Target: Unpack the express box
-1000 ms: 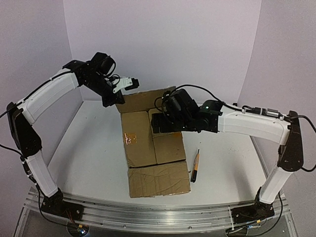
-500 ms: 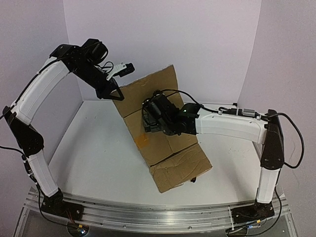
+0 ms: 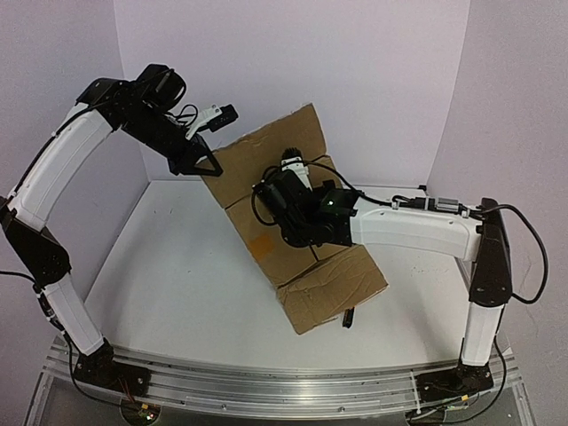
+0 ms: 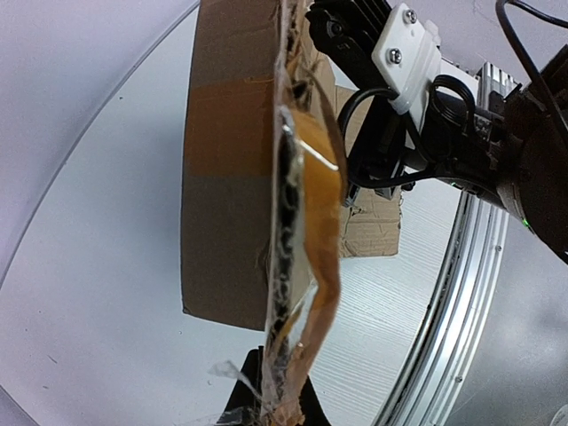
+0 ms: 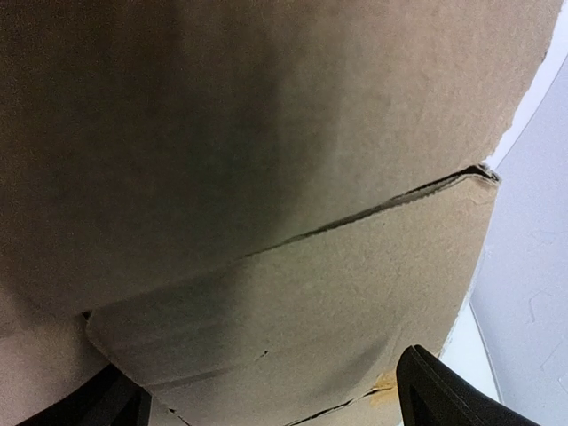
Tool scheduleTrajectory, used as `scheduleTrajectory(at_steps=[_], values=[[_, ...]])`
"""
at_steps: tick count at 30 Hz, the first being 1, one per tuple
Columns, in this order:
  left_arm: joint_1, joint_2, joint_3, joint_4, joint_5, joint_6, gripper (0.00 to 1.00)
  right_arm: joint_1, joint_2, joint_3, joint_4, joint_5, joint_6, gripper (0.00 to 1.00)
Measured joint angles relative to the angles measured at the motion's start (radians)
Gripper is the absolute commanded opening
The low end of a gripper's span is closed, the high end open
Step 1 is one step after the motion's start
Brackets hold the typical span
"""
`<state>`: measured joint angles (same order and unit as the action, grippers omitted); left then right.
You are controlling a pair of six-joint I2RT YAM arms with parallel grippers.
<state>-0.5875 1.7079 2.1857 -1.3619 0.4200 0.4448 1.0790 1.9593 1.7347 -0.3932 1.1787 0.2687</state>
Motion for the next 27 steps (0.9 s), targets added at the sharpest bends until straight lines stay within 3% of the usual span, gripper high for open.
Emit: scheduleTrajectory(at_steps=[8,14,20,27], values=[[-0.024,-0.003,-0.042,0.06,0.005,-0.002,0.0,0.007,-0.141,-0.163,0.024,-0.036,-0.003,0.89],[-0.024,-0.005,-0.05,0.069,-0.03,-0.018,0.0,0.007,-0.206,-0.177,0.005,-0.146,-0.004,0.85],[0.004,-0.009,-0.077,0.032,-0.132,-0.035,0.0,-0.004,-0.225,-0.163,-0.15,-0.095,0.045,0.86],[0.016,-0.029,-0.08,0.006,-0.146,-0.02,0.0,-0.07,-0.327,-0.264,-0.264,-0.09,0.081,0.92]])
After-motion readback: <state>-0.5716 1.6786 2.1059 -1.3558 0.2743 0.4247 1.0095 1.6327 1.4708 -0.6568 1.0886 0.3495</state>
